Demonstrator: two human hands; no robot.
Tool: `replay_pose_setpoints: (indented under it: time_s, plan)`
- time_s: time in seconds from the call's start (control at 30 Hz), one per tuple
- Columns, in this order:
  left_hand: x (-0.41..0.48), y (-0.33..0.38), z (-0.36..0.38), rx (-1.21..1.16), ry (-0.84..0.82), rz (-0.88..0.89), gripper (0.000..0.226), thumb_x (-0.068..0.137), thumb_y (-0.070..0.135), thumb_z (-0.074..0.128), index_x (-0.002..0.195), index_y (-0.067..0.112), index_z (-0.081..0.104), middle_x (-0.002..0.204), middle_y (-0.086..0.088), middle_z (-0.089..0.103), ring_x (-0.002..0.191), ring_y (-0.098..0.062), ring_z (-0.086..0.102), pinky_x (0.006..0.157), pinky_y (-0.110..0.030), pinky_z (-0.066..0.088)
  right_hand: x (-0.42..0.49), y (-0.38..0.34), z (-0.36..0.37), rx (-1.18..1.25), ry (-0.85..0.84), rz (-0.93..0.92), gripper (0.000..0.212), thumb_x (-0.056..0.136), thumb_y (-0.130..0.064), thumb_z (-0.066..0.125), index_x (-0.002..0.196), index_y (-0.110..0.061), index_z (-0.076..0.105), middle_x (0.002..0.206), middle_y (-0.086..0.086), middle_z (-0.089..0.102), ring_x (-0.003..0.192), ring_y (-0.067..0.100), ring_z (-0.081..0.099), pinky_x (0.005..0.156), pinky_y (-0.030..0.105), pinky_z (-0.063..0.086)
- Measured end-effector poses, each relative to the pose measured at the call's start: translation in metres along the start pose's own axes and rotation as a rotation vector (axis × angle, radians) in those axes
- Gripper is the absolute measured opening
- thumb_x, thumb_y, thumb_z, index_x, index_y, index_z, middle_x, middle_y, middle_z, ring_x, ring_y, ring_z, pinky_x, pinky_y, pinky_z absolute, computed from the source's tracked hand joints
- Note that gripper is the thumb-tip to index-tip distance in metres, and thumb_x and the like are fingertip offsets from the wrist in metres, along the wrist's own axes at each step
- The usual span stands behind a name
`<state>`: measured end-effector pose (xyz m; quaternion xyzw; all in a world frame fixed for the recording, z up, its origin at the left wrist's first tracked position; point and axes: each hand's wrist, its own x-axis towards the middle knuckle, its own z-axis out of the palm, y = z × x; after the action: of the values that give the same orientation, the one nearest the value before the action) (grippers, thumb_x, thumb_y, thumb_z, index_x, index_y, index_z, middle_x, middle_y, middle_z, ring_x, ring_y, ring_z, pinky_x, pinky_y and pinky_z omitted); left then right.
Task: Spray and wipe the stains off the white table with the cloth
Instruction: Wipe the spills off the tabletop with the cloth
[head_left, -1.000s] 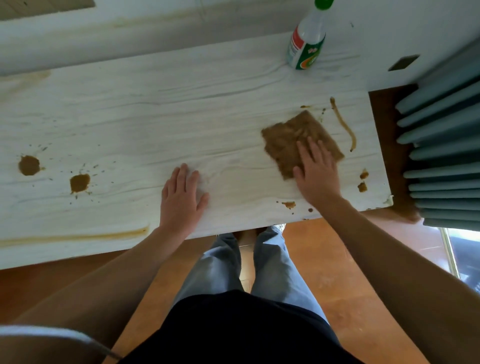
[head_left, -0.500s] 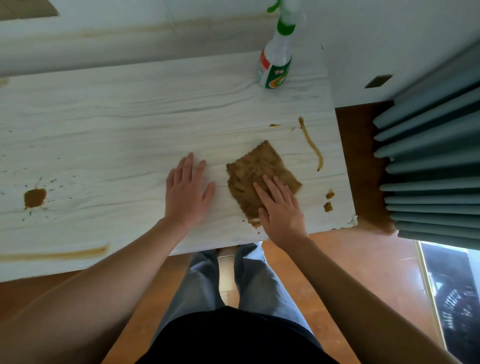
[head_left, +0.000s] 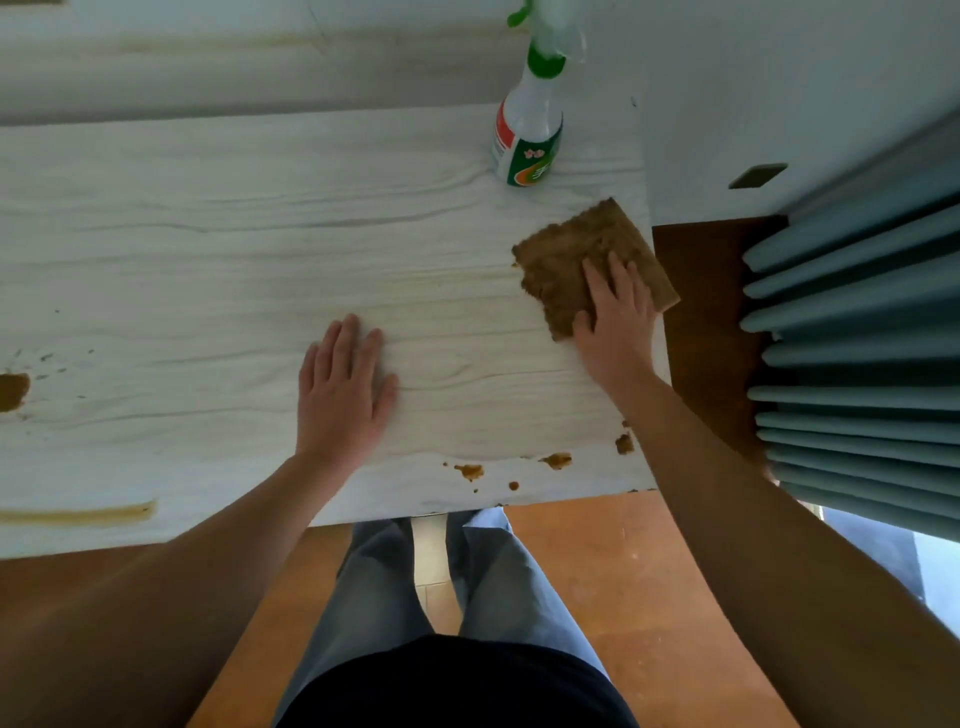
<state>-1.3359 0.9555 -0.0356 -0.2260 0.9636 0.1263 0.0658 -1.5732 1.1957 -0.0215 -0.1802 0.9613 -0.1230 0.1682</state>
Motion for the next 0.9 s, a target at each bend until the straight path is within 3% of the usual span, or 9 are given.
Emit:
replay_pose_setpoints:
  time_s: [0.1, 0.23, 0.4, 0.53, 0.63, 0.8, 0.9]
  plan:
    - [-0.001, 0.002, 0.002, -0.001, 0.002, -0.019, 0.060, 0.105, 0.047, 0.027, 0.157, 0.016, 0.029, 0.168, -0.012, 0.019, 0.157, -0.029, 0.011, 0.127, -0.048, 0.012, 0.013, -0.041, 0.010, 0.026, 0.032, 0.020, 0.067, 0.095, -0.021, 0.051, 0.157, -0.030, 0.027, 0.168, 0.007, 0.011, 0.154, 0.031, 0.004, 0.124, 0.050, 0.002]
    - [-0.002, 0.004, 0.003, 0.006, 0.008, -0.017, 0.061, 0.105, 0.047, 0.026, 0.157, 0.015, 0.030, 0.168, -0.013, 0.020, 0.157, -0.029, 0.011, 0.126, -0.051, 0.015, -0.018, -0.075, 0.029, 0.038, -0.013, -0.153, 0.067, 0.093, -0.019, 0.052, 0.156, -0.030, 0.032, 0.168, 0.008, 0.013, 0.154, 0.030, 0.005, 0.125, 0.049, 0.003]
    - [-0.001, 0.002, 0.002, 0.015, 0.011, -0.010, 0.061, 0.105, 0.047, 0.029, 0.156, 0.014, 0.032, 0.167, -0.015, 0.023, 0.156, -0.031, 0.014, 0.125, -0.052, 0.017, -0.071, -0.043, 0.037, -0.038, -0.092, -0.395, 0.060, 0.098, -0.029, 0.048, 0.156, -0.026, 0.034, 0.166, 0.006, 0.021, 0.154, 0.026, 0.012, 0.125, 0.049, 0.016]
    - [-0.001, 0.000, 0.003, 0.022, 0.013, -0.002, 0.062, 0.105, 0.049, 0.028, 0.157, 0.015, 0.030, 0.167, -0.014, 0.020, 0.157, -0.030, 0.013, 0.126, -0.050, 0.016, -0.047, 0.009, 0.010, -0.078, -0.103, -0.248, 0.066, 0.099, -0.044, 0.045, 0.159, -0.028, 0.021, 0.168, 0.000, 0.011, 0.155, 0.022, 0.004, 0.125, 0.048, 0.012]
    - [0.000, -0.001, 0.005, 0.024, 0.018, 0.009, 0.062, 0.105, 0.049, 0.026, 0.158, 0.016, 0.028, 0.168, -0.014, 0.020, 0.157, -0.029, 0.012, 0.126, -0.049, 0.014, 0.000, 0.019, -0.013, -0.109, -0.080, -0.116, 0.070, 0.098, -0.043, 0.049, 0.159, -0.029, 0.018, 0.168, 0.002, 0.009, 0.154, 0.027, 0.006, 0.125, 0.051, 0.011]
    - [-0.001, 0.000, 0.006, 0.027, 0.015, -0.003, 0.062, 0.104, 0.047, 0.028, 0.157, 0.015, 0.029, 0.167, -0.014, 0.020, 0.157, -0.029, 0.013, 0.126, -0.049, 0.014, 0.042, -0.035, -0.007, -0.073, -0.021, 0.032, 0.068, 0.099, -0.038, 0.051, 0.159, -0.028, 0.021, 0.168, 0.004, 0.010, 0.154, 0.030, 0.007, 0.122, 0.054, 0.017]
    - [-0.001, 0.001, 0.001, 0.028, -0.001, 0.002, 0.062, 0.104, 0.047, 0.029, 0.157, 0.015, 0.029, 0.167, -0.014, 0.021, 0.156, -0.030, 0.014, 0.126, -0.051, 0.016, 0.017, -0.073, 0.015, -0.065, -0.022, -0.017, 0.067, 0.099, -0.037, 0.050, 0.159, -0.027, 0.022, 0.169, 0.004, 0.008, 0.154, 0.029, 0.005, 0.122, 0.050, 0.012]
